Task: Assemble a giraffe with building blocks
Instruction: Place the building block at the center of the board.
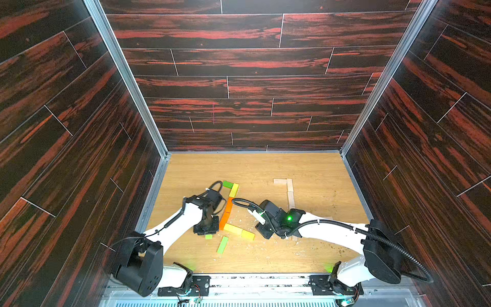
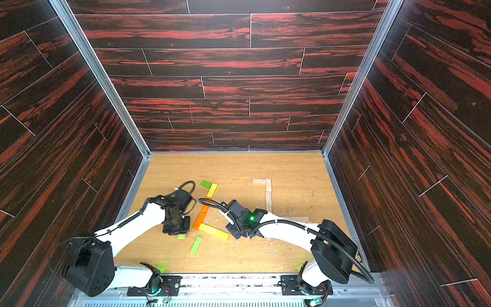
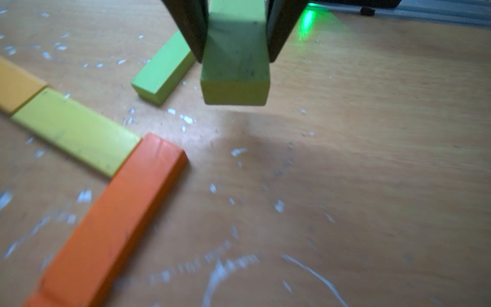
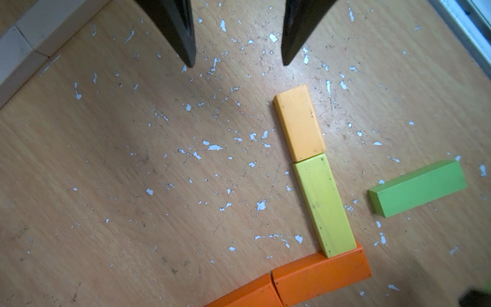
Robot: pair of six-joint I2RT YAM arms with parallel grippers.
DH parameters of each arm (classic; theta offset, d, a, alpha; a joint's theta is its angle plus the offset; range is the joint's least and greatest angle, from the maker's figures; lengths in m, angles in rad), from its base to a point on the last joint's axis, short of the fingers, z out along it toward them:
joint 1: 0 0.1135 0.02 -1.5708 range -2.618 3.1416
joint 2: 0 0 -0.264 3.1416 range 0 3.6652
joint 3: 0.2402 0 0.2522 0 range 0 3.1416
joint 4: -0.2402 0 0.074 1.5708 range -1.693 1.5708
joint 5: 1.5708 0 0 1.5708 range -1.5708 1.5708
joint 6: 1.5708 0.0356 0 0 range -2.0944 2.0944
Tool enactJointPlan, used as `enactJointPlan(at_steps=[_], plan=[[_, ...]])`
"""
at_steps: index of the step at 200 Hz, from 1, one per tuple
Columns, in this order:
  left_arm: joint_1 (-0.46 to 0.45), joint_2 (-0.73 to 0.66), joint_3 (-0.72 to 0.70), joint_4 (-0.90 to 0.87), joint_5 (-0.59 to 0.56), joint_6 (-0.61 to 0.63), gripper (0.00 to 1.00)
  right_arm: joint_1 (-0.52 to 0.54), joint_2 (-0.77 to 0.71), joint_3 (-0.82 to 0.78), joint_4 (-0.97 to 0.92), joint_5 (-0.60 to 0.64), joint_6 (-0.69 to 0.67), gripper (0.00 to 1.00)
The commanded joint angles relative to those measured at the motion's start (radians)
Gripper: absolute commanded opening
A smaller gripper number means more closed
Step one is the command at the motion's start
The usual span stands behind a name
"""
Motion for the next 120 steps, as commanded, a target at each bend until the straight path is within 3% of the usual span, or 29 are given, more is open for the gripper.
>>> enactJointPlan(at_steps=[1,57,120], plan=[[-0.039,0.065,0.017,-0.039,-0.017,-0.002,0.07,-0.001,-0.011,0.014,0.004,-0.006,0.000,0.53],[-0.098,0.202,0.032,-0.013,-0.072,0.054,0.08,-0.002,-0.037,-0.010,0.002,0.002,0.002,0.53],[-0.211,0.223,0.024,0.015,0.039,0.073,0.07,-0.002,-0.042,-0.037,0.002,0.024,-0.017,0.53]])
